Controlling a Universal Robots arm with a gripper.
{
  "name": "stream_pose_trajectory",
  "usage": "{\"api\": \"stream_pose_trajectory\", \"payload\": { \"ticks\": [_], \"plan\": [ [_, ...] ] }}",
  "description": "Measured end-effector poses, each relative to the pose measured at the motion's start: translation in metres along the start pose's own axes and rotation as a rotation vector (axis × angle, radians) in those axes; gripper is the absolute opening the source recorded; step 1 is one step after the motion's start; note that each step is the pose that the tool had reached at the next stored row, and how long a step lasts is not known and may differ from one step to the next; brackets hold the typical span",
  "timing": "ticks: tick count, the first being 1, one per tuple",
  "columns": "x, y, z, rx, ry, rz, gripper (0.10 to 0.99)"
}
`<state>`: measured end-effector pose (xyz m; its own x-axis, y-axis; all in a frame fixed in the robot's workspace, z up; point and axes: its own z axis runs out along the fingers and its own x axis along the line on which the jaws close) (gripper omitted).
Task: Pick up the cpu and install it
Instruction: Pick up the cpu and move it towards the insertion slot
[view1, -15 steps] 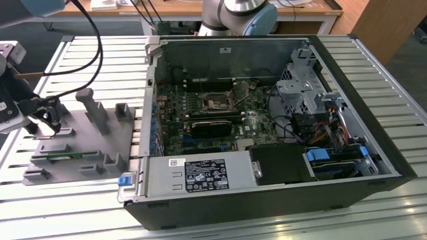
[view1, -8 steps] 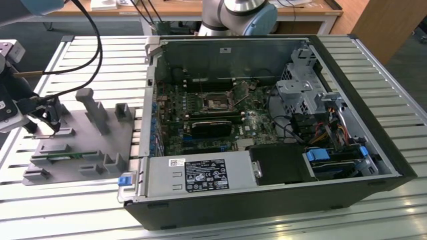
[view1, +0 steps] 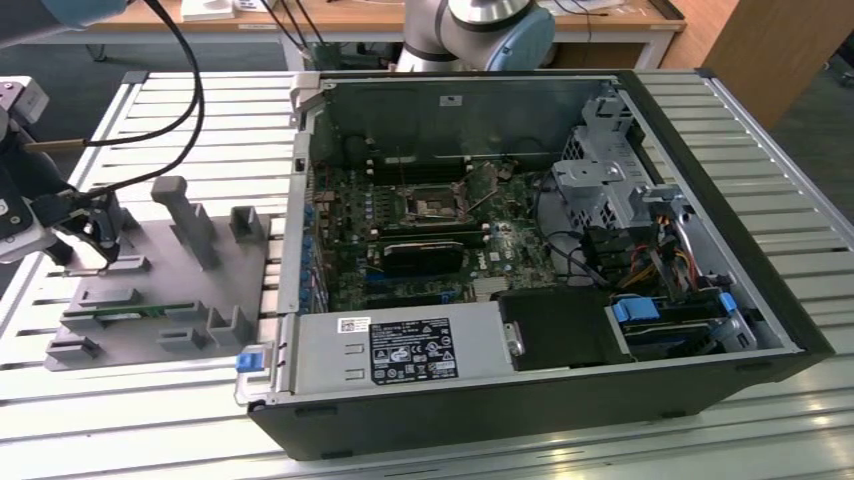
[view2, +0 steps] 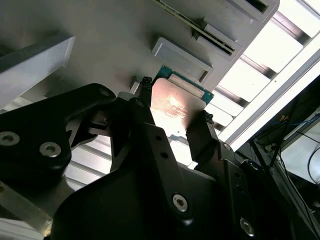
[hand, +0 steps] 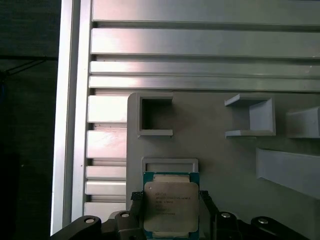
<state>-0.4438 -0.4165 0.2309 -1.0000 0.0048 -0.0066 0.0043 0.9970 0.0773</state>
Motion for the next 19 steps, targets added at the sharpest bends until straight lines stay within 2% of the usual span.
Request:
{"api": "stream_pose_trajectory", "payload": {
  "ticks": [19],
  "plan": [
    [0.0000, 0.0010, -0.0053, 0.000, 0.0001, 0.000, 0.529]
  ]
}}
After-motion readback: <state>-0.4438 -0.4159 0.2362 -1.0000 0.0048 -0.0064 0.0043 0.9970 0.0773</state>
